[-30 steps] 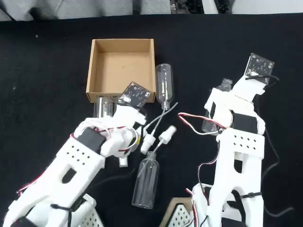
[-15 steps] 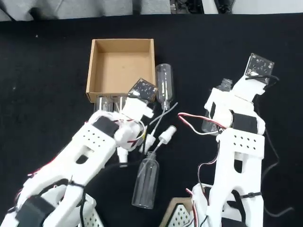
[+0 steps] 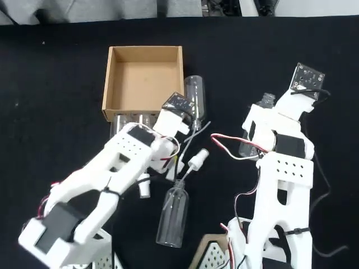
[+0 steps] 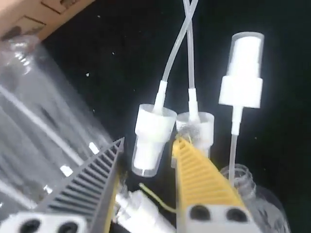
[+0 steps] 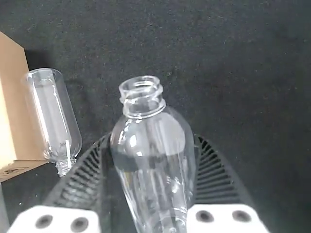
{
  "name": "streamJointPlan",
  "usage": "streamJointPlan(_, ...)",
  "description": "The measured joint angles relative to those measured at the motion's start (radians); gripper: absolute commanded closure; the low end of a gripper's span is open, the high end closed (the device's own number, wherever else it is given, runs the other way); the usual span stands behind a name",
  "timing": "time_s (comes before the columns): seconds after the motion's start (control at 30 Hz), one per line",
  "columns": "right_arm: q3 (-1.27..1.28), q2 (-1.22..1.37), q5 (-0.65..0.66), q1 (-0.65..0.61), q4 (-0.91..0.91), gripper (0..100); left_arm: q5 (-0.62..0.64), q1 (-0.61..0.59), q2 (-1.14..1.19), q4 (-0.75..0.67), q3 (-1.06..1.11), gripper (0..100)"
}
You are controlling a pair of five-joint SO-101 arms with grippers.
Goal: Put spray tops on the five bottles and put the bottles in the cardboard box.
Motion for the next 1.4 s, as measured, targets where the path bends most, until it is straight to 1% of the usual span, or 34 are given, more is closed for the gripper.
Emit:
streamJointPlan(0.3, 0.000, 0.000, 0.000, 0.000, 0.000, 91.7, 0.000, 0.000, 0.150, 0.000, -0.080, 85)
streamJointPlan(0.47, 0.000, 0.000, 0.000, 0.000, 0.000, 91.7, 0.000, 0.000, 0.186, 0.000, -0.101, 85)
streamJointPlan(0.53, 0.000, 0.000, 0.000, 0.000, 0.000, 91.7, 0.000, 0.000, 0.186, 0.000, -0.103, 88)
streamJointPlan(0.67, 0.000, 0.000, 0.000, 0.000, 0.000, 91.7, 0.000, 0.002, 0.186, 0.000, -0.103, 98)
streamJointPlan(0.9, 0.000, 0.000, 0.000, 0.000, 0.000, 91.7, 0.000, 0.005, 0.186, 0.005, -0.103, 97)
streamJointPlan(1.13, 0.000, 0.000, 0.000, 0.000, 0.000, 91.7, 0.003, 0.017, 0.186, 0.098, -0.153, 97)
streamJointPlan(1.27, 0.000, 0.000, 0.000, 0.000, 0.000, 91.7, 0.003, 0.018, 0.181, 0.115, -0.155, 97)
streamJointPlan(1.4, 0.006, 0.000, 0.000, 0.000, -0.021, 91.7, 0.003, 0.018, 0.081, 0.115, -0.123, 97)
